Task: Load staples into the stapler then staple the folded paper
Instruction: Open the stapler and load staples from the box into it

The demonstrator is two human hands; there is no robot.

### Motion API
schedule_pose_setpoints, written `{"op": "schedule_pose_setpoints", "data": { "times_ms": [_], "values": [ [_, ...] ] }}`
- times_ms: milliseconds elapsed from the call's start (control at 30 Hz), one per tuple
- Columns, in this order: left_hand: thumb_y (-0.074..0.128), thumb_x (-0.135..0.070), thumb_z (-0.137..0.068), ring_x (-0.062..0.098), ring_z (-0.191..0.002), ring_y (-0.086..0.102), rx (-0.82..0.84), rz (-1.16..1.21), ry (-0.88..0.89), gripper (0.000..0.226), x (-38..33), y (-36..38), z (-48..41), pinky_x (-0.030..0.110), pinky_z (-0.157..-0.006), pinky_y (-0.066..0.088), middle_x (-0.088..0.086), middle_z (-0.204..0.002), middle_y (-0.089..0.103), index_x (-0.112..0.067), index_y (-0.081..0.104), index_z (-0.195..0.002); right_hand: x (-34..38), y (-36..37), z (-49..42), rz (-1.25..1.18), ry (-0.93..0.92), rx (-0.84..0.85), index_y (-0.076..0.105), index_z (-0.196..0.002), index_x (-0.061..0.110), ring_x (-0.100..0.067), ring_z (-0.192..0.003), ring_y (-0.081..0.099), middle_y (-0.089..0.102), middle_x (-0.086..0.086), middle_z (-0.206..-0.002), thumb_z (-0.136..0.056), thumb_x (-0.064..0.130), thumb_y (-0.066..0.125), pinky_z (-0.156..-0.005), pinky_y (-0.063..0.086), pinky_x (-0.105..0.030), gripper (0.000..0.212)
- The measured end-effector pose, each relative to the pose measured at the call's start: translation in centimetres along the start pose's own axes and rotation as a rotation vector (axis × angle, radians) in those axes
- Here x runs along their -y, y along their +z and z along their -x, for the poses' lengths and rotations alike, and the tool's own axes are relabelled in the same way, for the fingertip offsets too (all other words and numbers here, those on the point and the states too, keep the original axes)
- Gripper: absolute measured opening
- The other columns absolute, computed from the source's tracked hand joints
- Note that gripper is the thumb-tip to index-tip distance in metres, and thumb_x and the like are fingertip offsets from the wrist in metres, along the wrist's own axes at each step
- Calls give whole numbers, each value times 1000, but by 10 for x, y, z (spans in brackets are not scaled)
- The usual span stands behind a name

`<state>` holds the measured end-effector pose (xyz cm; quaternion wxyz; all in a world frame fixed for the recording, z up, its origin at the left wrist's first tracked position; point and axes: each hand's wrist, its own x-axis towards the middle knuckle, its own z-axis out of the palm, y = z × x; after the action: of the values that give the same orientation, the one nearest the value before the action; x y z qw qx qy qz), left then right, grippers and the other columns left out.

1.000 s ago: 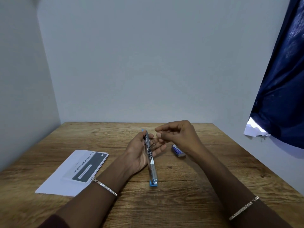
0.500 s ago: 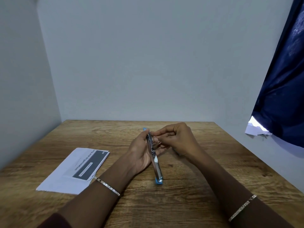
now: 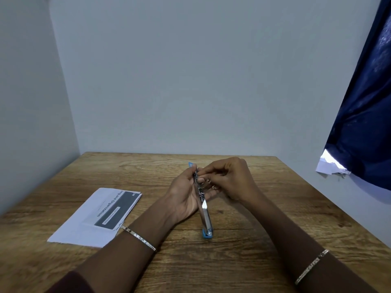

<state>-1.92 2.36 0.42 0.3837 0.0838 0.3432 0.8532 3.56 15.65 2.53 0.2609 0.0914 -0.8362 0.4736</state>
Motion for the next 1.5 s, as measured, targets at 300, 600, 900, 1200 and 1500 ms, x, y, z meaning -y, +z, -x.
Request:
{"op": "schedule_pose_setpoints", "data": {
  "times_ms": [300, 600, 900, 1200, 1500],
  "values": [
    [36, -36, -106, 31, -83, 77, 23, 52, -26, 55, 1, 0, 2, 50, -69, 64, 26, -93, 75, 10, 67, -101, -1, 0, -2, 31, -46, -15, 83, -85, 6, 4, -61, 66, 73, 2, -74, -71, 5, 87, -56, 48, -8, 15],
    [33, -38, -107, 30, -114, 66, -38, 35, -4, 59, -3, 3, 6, 47, -73, 64, 27, -142, 54, 10, 54, -134, 0, 0, -1, 87, -21, -62, 81, -84, 9, 0, -57, 68, 76, 2, -72, -74, 6, 86, -55, 50, -12, 11],
    [35, -35, -106, 29, -85, 75, -13, 33, -16, 34, -2, 2, 5, 48, -64, 63, 28, -120, 60, -8, 48, -122, 4, -2, -2, 368, -156, -2, 82, -85, 14, -12, -73, 69, 75, 0, -80, -76, 11, 84, -63, 51, -15, 10],
    [36, -34, -107, 30, -86, 73, -48, -33, -46, 50, 1, 1, 3, 54, -83, 60, 24, -98, 71, 8, 54, -128, 17, -8, -3, 564, -224, 144, 82, -88, 15, -9, -72, 63, 73, 0, -80, -76, 16, 85, -67, 49, -23, 12],
    [35, -29, -108, 32, -92, 71, -39, -134, -45, 49, 3, 3, 7, 57, -92, 55, 24, -99, 71, 10, 50, -134, 24, -9, -4, 608, -148, 227, 83, -88, 18, -5, -70, 62, 77, 2, -84, -79, 14, 81, -68, 50, -20, 10]
  ]
}}
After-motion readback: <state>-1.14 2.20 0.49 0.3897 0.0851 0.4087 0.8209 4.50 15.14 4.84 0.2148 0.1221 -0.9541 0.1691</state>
